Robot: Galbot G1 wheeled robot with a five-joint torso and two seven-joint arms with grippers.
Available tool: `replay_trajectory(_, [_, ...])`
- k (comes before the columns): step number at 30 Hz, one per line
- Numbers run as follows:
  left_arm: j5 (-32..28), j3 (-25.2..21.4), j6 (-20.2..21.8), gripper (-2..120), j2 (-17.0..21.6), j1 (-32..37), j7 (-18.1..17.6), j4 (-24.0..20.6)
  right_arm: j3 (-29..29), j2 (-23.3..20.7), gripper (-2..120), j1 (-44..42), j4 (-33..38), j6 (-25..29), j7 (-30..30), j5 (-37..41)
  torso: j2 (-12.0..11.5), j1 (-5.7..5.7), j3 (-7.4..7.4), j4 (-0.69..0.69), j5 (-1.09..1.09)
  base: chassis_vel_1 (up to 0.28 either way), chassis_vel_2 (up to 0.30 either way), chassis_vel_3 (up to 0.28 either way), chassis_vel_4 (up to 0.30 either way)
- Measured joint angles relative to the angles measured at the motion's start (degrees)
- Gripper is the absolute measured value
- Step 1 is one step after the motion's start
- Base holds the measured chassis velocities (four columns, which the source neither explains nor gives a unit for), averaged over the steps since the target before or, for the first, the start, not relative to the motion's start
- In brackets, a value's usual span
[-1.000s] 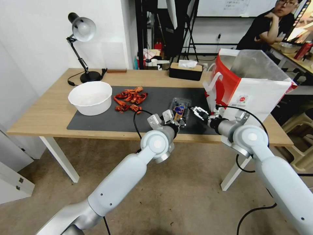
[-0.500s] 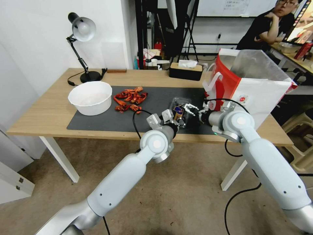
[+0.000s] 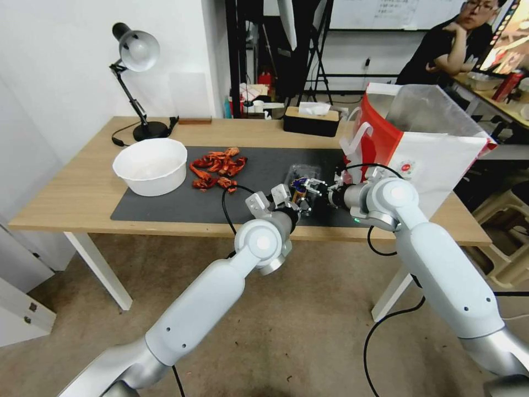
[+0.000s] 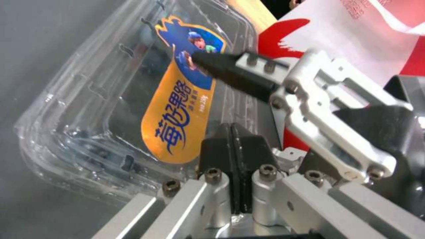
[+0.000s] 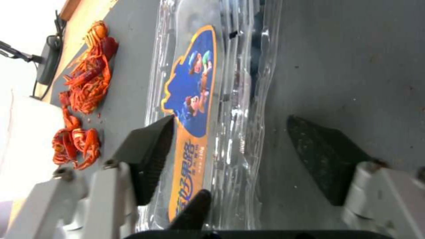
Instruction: Close the takeout container lid, then place the container into the takeout bag.
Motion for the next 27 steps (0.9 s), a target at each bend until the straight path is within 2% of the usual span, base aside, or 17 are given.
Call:
replay_trajectory(2, [-0.04, -0.08, -0.03, 0, 0.12, 0.00, -0.06, -0.17, 0.00, 0.00, 58, -0.10, -0.14, -0.13, -0.03, -0.10, -0.01, 0.00, 0.00, 0.00, 0.00, 0.000, 0.000, 0.000, 0.000])
replay_trajectory(3, [-0.04, -0.08, -0.03, 0, 0.12, 0.00, -0.06, -0.17, 0.00, 0.00, 58, -0.10, -0.14, -0.13, -0.03, -0.10, -0.01, 0.00, 0.00, 0.00, 0.00, 0.000, 0.000, 0.000, 0.000])
replay_trajectory(4, [-0.06, -0.20, -0.05, 0, 0.22, 0.00, -0.08, -0.36, 0.00, -0.05, 49, -0.22, -0.18, -0.16, -0.19, -0.27, -0.01, 0.00, 0.01, 0.00, 0.00, 0.000, 0.000, 0.000, 0.000])
replay_trajectory(6, [-0.20, -0.41, -0.07, 0, 0.33, 0.09, -0.08, -0.59, -0.02, -0.07, 42, -0.33, -0.23, -0.17, -0.43, -0.39, -0.02, 0.01, 0.02, 0.02, 0.03, 0.000, 0.000, 0.000, 0.000])
replay_trajectory(7, [-0.20, -0.41, -0.07, 0, 0.33, 0.09, -0.08, -0.59, -0.02, -0.07, 42, -0.33, -0.23, -0.17, -0.43, -0.39, -0.02, 0.01, 0.02, 0.02, 0.03, 0.000, 0.000, 0.000, 0.000])
replay_trajectory(9, [-0.36, -0.70, -0.08, 0, 0.50, 0.30, -0.09, -0.85, -0.07, -0.01, 31, -0.39, -0.33, -0.19, -0.65, -0.49, -0.04, 0.03, 0.03, 0.06, 0.03, 0.000, 0.000, 0.000, 0.000])
replay_trajectory(11, [-0.39, -0.77, -0.09, 0, 0.56, 0.38, -0.09, -0.94, -0.11, 0.02, 28, -0.40, -0.34, -0.20, -0.69, -0.48, -0.04, 0.02, 0.03, 0.08, 0.05, 0.000, 0.000, 0.000, 0.000])
replay_trajectory(12, [-0.41, -0.91, -0.11, 0, 0.67, 0.53, -0.09, -1.17, -0.20, 0.04, 21, -0.44, -0.33, -0.22, -0.85, -0.48, -0.04, 0.03, 0.03, 0.09, 0.03, 0.000, 0.000, 0.000, 0.000])
replay_trajectory(13, [-0.43, -1.04, -0.13, 0, 0.78, 0.64, -0.12, -1.35, -0.19, 0.05, 14, -0.44, -0.28, -0.22, -1.01, -0.51, -0.04, 0.03, 0.03, 0.08, 0.03, 0.000, 0.000, 0.000, 0.000])
replay_trajectory(14, [-0.43, -1.04, -0.13, 0, 0.78, 0.64, -0.12, -1.35, -0.19, 0.05, 14, -0.44, -0.28, -0.22, -1.01, -0.51, -0.04, 0.03, 0.03, 0.08, 0.03, 0.000, 0.000, 0.000, 0.000])
replay_trajectory(17, [-0.58, -1.62, -0.23, 0, 1.19, 0.92, -0.13, -2.11, -0.15, -0.01, 1, -0.43, -0.24, -0.06, -2.00, -0.81, -0.04, 0.03, 0.03, 0.05, 0.01, 0.000, 0.000, 0.000, 0.000])
replay_trajectory(22, [-0.76, -2.09, -0.27, 0, 1.64, 1.24, -0.24, -2.92, -0.13, -0.06, 0, -0.42, -0.22, 0.18, -2.49, -0.93, -0.05, 0.03, 0.03, 0.04, 0.01, 0.000, 0.000, 0.000, 0.000])
replay_trajectory(27, [-0.95, -3.96, -0.28, 0, 3.92, 3.01, -0.53, -5.91, -0.09, -0.14, 0, -0.24, -0.14, 0.71, -3.20, -1.22, -0.04, 0.03, 0.03, 0.04, 0.01, 0.000, 0.000, 0.000, 0.000])
